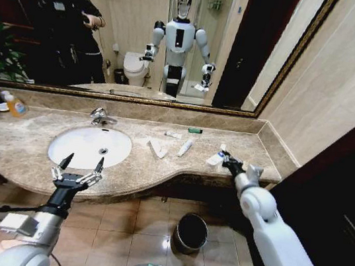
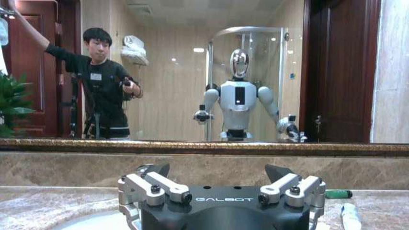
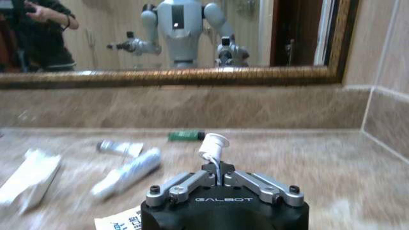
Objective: Pick up the trash from the sink and place it in the trash bin.
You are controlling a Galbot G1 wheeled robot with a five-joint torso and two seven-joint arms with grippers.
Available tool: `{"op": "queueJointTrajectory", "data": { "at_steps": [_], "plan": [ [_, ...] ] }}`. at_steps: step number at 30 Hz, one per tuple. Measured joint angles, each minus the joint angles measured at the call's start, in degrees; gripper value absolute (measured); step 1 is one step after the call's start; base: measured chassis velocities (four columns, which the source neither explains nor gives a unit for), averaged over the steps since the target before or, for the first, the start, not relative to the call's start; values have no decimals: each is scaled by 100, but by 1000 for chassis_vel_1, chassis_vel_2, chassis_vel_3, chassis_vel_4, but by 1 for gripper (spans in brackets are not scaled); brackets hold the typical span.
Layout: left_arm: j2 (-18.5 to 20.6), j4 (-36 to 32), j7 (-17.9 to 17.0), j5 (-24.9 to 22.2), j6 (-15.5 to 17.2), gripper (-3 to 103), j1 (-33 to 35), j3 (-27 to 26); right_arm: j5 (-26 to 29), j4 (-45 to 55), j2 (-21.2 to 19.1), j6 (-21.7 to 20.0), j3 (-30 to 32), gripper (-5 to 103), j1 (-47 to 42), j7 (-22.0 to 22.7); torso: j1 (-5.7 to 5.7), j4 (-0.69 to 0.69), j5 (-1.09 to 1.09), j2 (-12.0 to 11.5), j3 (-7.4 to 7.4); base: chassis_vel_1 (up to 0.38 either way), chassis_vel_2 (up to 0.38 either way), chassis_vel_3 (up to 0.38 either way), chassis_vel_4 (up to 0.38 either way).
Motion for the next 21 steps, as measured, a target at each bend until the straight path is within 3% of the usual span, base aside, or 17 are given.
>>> {"op": "queueJointTrajectory", "data": {
  "at_steps": [9,12,21],
  "plan": [
    [1,0,1,0,0,100,0,0,-522,390,399,426,129,3,-1339,-243,0,-1,0,0,0,0,0,0,0],
    [1,0,1,0,0,100,0,0,-883,118,681,688,-12,3,-1600,-377,0,0,1,0,0,0,0,0,0],
    [1,0,1,0,0,100,0,0,-1402,-991,1031,1095,-246,3,-1628,-713,0,0,1,0,0,0,0,0,0]
  ]
}}
